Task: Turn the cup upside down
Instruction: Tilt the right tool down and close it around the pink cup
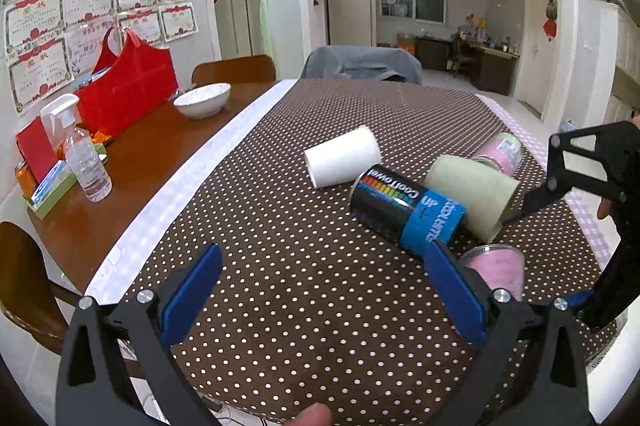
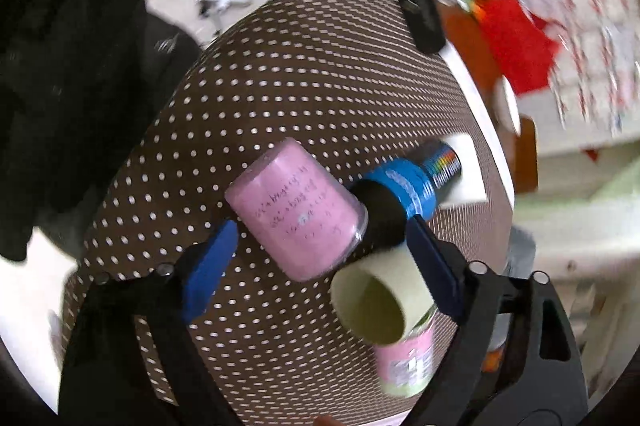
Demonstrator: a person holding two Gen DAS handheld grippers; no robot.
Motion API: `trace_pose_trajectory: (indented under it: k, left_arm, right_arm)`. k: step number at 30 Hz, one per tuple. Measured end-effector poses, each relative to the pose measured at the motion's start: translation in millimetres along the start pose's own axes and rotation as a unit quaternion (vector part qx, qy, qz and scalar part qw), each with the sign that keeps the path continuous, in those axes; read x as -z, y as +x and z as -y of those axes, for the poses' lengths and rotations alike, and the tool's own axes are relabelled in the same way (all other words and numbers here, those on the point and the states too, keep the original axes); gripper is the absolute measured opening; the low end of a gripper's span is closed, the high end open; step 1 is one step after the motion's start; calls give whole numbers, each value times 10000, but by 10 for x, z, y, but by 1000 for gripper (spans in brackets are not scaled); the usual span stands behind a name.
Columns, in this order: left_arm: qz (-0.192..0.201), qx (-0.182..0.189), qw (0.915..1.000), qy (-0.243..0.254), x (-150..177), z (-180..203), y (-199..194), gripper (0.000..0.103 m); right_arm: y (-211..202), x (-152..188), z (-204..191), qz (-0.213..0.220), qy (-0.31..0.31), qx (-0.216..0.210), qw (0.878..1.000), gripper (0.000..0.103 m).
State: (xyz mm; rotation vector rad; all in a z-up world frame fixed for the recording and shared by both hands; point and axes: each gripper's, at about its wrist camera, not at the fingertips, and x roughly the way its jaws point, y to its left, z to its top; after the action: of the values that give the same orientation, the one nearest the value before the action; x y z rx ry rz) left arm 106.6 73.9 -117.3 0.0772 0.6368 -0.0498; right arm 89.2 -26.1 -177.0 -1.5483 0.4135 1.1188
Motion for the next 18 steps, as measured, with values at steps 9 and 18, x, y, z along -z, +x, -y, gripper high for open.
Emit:
trace_pose_trajectory:
  k: [9, 18]
  left_arm:
    - [-269, -114, 9993, -225, -21, -105, 213, 99]
    - [-380, -4, 9990, -220, -35, -125, 347, 99]
  right_arm:
    - [254, -141, -236, -294, -1640, -331, 9855, 77]
    - [411, -168, -200, -411, -1290, -765, 9878, 73]
